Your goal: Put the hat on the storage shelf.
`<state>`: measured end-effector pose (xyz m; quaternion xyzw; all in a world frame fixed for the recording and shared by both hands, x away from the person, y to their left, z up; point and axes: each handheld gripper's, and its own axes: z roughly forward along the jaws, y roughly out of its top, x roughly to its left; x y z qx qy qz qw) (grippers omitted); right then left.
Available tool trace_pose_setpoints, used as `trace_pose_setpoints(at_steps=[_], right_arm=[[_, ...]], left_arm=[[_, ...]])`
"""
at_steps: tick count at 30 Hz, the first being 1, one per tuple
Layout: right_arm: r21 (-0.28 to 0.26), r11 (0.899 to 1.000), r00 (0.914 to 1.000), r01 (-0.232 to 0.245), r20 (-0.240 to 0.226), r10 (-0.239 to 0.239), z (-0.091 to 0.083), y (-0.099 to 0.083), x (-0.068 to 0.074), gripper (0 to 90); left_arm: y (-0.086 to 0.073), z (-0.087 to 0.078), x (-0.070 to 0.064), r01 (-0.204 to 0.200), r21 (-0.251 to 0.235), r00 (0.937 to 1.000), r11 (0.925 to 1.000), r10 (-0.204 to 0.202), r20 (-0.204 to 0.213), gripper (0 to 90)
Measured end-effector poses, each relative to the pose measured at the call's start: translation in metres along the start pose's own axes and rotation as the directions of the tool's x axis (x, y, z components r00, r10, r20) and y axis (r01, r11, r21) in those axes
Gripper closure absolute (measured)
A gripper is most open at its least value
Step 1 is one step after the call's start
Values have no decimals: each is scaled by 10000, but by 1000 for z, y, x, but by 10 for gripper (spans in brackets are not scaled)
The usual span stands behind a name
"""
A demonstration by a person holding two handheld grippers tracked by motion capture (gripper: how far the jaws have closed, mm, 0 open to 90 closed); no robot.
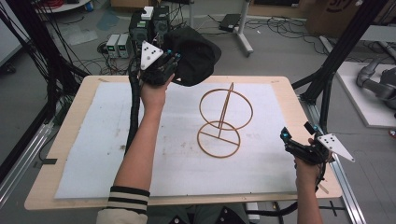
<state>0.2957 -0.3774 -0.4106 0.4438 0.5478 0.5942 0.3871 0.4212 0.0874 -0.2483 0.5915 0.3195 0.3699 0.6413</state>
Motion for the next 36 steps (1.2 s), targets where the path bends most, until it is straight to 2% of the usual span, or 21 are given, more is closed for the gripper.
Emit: trace_pose_setpoints(at_steps=[7,14,24,30,36], right_arm=[[12,10000,10000,41,-1,-41,0,0,0,42],[-25,10000,10000,36,20,-36,0,0,1,42],[-41,10000,10000,-8,41,8,-1,0,0,42],[-32,10000,10000,2,43,-2,-1,0,0,41],[-10,10000,10000,-45,38,45,-1,0,-1,41]], left_arm=[[20,-8,-17,116,-435,9980,9990,-89,625,874],[34,-12,-36,-28,-452,9950,9990,73,997,873],[35,-17,-63,-156,-354,9881,9993,209,1522,873],[30,-17,-76,-134,-192,9834,9997,166,1805,873],[20,-18,-88,-281,-23,9807,9996,280,1934,873]])
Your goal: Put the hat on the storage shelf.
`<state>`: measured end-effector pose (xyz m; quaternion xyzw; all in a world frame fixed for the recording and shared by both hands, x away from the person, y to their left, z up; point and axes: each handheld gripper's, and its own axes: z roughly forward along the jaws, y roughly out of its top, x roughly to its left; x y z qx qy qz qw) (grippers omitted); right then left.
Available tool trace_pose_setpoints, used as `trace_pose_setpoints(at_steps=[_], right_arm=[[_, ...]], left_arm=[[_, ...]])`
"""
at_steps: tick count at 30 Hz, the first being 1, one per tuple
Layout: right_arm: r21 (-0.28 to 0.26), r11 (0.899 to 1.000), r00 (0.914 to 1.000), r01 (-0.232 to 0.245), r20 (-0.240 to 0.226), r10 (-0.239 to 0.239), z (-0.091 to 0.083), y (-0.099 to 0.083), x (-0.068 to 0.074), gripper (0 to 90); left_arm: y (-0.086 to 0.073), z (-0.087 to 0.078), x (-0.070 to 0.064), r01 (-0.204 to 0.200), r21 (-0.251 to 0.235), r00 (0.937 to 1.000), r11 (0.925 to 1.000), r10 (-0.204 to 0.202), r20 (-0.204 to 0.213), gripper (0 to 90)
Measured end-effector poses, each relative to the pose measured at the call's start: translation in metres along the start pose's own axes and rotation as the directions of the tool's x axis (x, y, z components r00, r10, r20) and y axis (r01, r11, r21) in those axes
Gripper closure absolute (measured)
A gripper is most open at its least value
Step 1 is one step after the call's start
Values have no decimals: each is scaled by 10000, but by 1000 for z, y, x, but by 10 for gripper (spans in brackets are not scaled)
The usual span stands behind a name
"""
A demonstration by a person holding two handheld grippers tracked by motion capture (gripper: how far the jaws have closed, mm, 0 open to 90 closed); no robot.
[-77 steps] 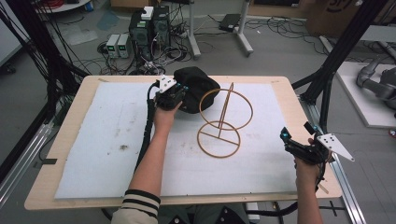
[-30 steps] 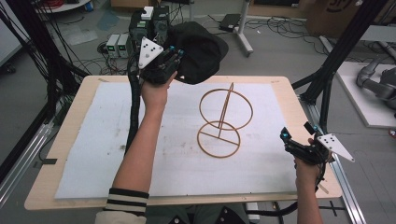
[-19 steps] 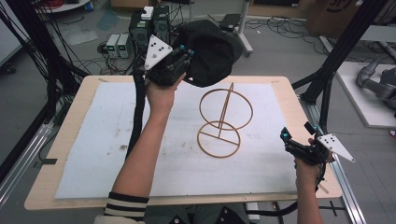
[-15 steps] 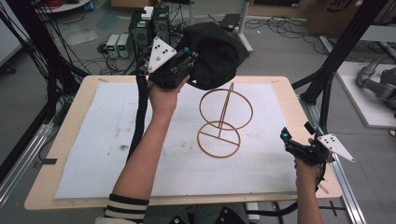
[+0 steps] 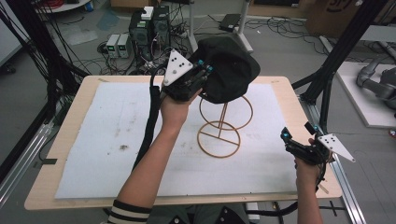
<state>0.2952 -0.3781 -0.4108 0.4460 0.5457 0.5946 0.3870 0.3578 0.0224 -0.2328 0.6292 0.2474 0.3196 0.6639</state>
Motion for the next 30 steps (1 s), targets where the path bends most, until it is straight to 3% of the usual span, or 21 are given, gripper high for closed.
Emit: trace_pose_setpoints(at_steps=[11,20,30], right_arm=[[-8,10000,10000,65,34,-65,0,0,-1,42],[-30,10000,10000,-1,61,2,0,0,-1,41],[-22,10000,10000,23,60,-23,0,0,-1,41]], left_arm=[[-12,6,-8,25,283,9998,9996,-31,192,861],[-19,10,-9,36,472,9994,9989,-52,341,783],[-14,10,-10,56,334,9997,9994,-64,217,457]])
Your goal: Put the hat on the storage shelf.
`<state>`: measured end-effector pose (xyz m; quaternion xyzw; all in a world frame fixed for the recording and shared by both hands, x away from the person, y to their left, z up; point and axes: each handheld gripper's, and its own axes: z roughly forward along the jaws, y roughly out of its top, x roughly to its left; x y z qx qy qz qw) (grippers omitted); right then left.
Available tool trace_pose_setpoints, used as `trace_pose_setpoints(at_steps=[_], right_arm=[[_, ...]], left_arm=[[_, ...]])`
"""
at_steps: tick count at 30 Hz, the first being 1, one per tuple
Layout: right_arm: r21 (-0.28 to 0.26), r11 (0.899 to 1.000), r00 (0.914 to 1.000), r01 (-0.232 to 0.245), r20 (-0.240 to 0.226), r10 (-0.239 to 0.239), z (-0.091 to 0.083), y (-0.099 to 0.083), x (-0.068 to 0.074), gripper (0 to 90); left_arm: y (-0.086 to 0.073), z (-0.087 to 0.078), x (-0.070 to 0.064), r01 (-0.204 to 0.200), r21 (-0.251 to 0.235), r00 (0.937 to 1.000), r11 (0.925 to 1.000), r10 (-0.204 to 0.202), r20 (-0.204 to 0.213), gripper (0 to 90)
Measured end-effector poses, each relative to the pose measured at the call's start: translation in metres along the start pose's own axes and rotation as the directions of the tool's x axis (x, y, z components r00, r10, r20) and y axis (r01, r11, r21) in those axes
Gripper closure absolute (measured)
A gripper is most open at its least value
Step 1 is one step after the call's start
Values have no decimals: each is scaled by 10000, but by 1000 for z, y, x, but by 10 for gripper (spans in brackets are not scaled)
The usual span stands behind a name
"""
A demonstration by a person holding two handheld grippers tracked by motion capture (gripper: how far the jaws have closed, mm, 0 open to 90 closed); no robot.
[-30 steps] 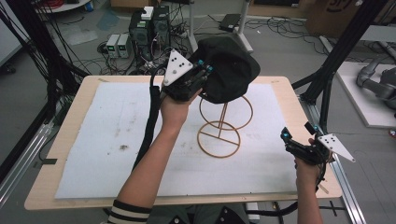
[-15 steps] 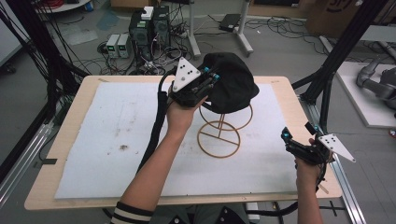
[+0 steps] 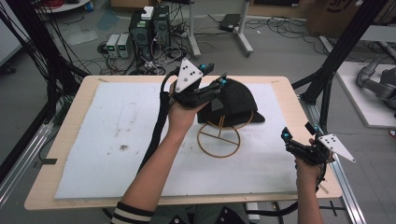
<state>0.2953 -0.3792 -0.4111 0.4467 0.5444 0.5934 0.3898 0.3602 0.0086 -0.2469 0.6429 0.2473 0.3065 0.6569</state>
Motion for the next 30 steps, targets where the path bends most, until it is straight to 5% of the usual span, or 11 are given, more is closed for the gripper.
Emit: trace_pose_setpoints(at_steps=[14,30], right_arm=[[19,10000,10000,-32,-36,32,0,0,1,41],[35,10000,10000,-3,-77,3,1,0,2,41]], left_arm=[[2,-5,9,201,76,9996,9998,-199,-214,325],[6,-24,28,35,143,9941,9999,-20,-1086,165]])
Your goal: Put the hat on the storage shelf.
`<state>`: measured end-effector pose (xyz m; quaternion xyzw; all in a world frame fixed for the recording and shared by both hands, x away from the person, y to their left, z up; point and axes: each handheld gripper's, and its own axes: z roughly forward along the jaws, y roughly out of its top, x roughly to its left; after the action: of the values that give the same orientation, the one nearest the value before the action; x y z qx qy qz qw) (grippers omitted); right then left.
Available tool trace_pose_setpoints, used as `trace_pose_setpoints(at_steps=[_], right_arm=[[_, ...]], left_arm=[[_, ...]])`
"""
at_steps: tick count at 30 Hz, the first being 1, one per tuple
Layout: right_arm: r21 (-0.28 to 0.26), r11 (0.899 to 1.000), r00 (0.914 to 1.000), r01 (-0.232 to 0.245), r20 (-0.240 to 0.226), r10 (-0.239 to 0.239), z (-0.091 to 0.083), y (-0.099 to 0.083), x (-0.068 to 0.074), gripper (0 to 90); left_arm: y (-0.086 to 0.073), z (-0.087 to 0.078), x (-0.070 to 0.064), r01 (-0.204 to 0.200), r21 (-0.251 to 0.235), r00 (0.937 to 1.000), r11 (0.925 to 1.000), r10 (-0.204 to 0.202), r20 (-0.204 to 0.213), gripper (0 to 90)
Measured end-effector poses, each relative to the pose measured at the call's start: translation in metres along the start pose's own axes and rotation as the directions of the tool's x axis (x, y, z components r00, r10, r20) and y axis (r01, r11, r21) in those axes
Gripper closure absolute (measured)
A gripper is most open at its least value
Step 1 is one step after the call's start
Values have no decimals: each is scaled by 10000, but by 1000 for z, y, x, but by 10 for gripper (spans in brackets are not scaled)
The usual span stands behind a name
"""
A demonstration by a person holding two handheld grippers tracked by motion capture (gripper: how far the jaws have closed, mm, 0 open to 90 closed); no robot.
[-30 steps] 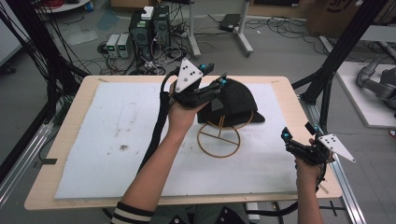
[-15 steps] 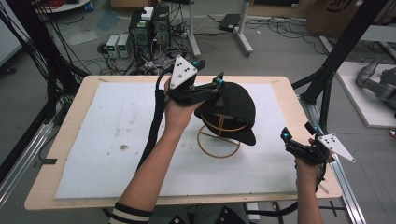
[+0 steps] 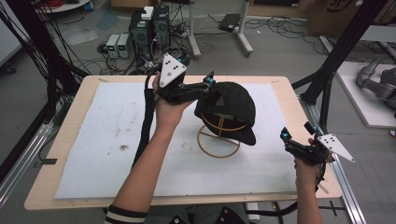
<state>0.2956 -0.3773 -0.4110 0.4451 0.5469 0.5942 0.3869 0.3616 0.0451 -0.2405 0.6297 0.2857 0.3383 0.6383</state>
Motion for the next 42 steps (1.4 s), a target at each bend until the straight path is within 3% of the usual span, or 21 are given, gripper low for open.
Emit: trace_pose_setpoints(at_steps=[10,18,23,36,42], right_arm=[[12,10000,10000,16,-32,-16,1,0,1,41],[55,10000,10000,42,-53,-42,2,-1,1,41],[45,10000,10000,18,-28,-18,3,-1,1,41],[101,9999,9999,128,-74,-128,5,-1,2,42],[125,9998,9998,146,-100,-145,6,-2,3,41]], left_arm=[[-1,-22,24,-35,18,9977,10000,36,-676,138],[-6,-48,50,48,124,9911,9999,-31,-1330,138],[-9,-66,62,142,76,9829,9999,-125,-1835,138],[-19,-111,95,397,-9,9628,9992,-385,-2673,139],[-26,-130,108,477,-103,9505,9988,-485,-3069,141]])
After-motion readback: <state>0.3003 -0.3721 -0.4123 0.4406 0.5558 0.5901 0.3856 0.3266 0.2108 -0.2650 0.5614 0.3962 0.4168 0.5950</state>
